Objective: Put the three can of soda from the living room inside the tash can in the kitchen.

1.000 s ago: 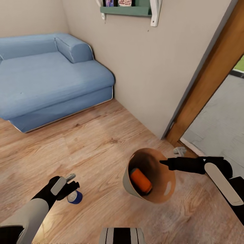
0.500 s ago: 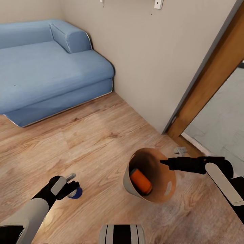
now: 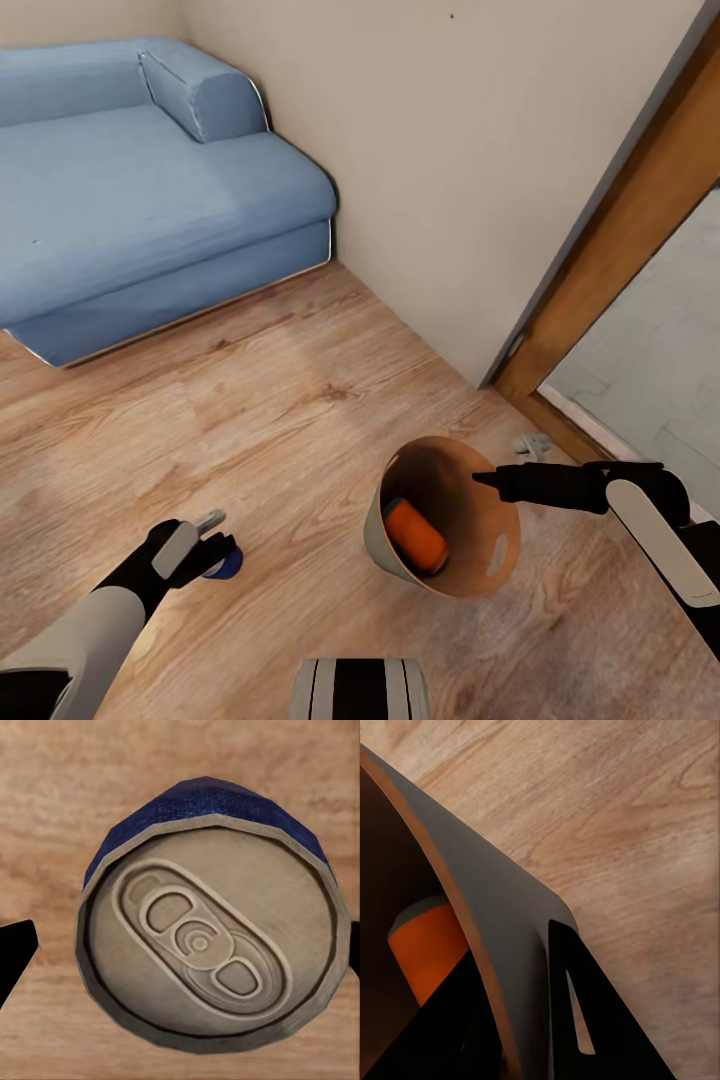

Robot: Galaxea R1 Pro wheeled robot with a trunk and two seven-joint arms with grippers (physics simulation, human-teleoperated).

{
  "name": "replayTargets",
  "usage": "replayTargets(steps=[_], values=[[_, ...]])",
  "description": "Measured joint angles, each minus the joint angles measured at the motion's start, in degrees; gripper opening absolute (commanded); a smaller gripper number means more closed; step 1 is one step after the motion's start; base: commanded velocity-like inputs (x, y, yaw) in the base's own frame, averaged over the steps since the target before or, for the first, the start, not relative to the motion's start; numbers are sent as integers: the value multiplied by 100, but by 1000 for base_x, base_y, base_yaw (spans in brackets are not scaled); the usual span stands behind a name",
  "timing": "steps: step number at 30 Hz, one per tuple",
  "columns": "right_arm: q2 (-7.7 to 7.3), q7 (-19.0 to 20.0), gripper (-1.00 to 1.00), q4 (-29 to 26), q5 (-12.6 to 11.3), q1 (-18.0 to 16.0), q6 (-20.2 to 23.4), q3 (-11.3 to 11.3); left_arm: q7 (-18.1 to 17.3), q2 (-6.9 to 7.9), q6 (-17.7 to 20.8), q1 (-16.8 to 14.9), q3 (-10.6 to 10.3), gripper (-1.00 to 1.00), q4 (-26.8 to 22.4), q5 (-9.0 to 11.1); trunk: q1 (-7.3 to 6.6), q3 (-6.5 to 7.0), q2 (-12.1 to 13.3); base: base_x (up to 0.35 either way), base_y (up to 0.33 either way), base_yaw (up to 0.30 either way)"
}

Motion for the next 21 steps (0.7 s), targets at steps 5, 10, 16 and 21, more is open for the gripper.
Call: replayTargets(steps=[5, 10, 16, 21], values=[[-1, -1, -100, 0, 17, 0, -1, -1, -36, 3, -47, 3, -135, -100, 0, 2, 0, 0, 0, 0, 0, 0], [-7, 0, -100, 0, 2, 0, 0, 0, -71, 4, -62, 4, -163, -100, 4, 1, 0, 0, 0, 0, 0, 0], [-8, 0, -100, 0, 10, 0, -1, -1, -81, 2, -61, 9, -158, -100, 4, 3, 0, 0, 0, 0, 0, 0], [-2, -5, -100, 21, 11, -1, 0, 19, -85, -46, -78, 50, -150, -100, -21, 18, -11, 88, 5, 0, 0, 0]])
